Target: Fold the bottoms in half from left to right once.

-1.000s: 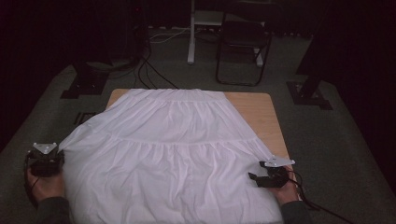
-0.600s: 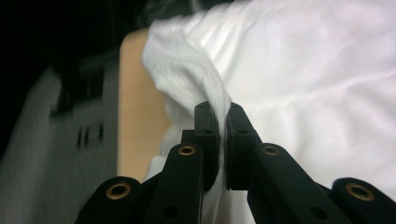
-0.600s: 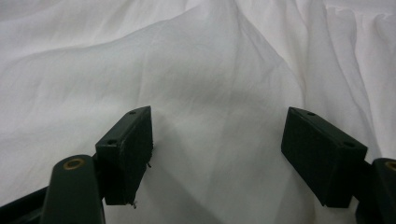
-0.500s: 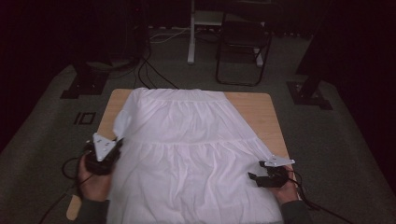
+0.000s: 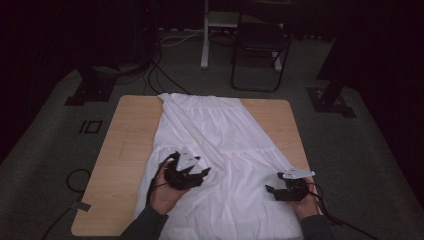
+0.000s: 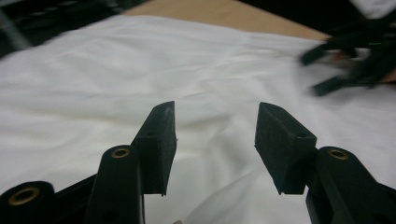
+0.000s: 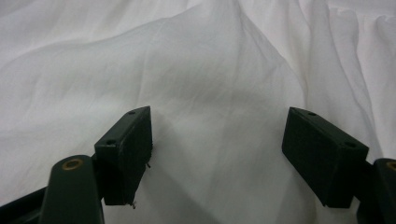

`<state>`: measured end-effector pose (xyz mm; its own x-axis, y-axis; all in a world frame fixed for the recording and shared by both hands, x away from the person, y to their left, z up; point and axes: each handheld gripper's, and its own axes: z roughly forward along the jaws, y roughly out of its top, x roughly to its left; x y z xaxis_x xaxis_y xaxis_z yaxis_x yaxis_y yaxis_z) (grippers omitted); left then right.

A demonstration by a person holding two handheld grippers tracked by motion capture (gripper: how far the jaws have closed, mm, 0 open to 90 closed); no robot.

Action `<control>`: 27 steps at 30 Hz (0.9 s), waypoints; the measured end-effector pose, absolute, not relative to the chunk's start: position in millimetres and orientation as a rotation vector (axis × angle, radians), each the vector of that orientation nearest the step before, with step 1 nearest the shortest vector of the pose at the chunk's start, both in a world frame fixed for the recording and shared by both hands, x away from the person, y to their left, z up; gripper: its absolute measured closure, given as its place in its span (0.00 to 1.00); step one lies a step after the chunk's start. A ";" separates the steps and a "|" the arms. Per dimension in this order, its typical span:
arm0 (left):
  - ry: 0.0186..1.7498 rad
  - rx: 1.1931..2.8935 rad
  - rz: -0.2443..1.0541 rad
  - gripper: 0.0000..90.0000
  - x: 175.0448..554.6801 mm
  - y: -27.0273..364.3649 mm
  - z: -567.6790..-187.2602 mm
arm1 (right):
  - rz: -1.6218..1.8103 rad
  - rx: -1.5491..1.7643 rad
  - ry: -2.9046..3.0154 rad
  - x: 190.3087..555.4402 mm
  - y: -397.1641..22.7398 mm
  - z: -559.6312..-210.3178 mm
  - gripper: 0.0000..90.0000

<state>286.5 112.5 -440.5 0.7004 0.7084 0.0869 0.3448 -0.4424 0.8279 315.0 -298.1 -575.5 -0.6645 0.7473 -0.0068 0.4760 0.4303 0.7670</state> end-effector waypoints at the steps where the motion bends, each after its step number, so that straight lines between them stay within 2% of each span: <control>1: 0.804 2.059 0.543 0.53 286.5 112.5 -440.5 | 1.090 1.047 2.342 315.0 -298.1 -575.5 0.26; 2: 0.855 2.059 0.544 0.53 287.1 132.9 -443.0 | 1.089 1.048 2.342 314.9 -298.0 -575.5 0.26; 7: 0.936 2.082 0.510 0.43 286.6 169.3 -467.5 | 1.088 1.048 2.341 314.8 -297.8 -575.5 0.26; 8: 0.976 2.091 0.461 0.43 286.1 183.7 -484.3 | 1.088 1.048 2.341 314.8 -297.7 -575.5 0.26; 10: 1.008 2.083 0.387 0.33 286.6 195.2 -500.5 | 1.088 1.048 2.341 314.9 -297.8 -575.5 0.26; 13: 1.030 2.075 0.330 0.33 287.7 198.5 -511.3 | 1.089 1.048 2.341 314.9 -297.8 -575.5 0.26; 15: 1.010 2.121 0.315 0.51 284.9 191.1 -521.2 | 1.089 1.048 2.341 314.9 -297.9 -575.5 0.26; 17: 0.996 2.131 0.309 0.79 283.4 188.0 -522.0 | 1.089 1.049 2.341 314.8 -297.8 -575.5 0.26; 18: 0.917 2.141 0.291 0.91 276.8 176.8 -519.4 | 1.088 1.048 2.341 314.9 -297.8 -575.5 0.26; 21: 0.825 2.147 0.269 0.98 267.7 158.0 -511.0 | 1.088 1.048 2.340 314.8 -297.7 -575.5 0.26; 27: 0.609 2.194 0.153 0.99 245.7 101.1 -501.5 | 1.087 1.048 2.340 314.8 -297.7 -575.5 0.26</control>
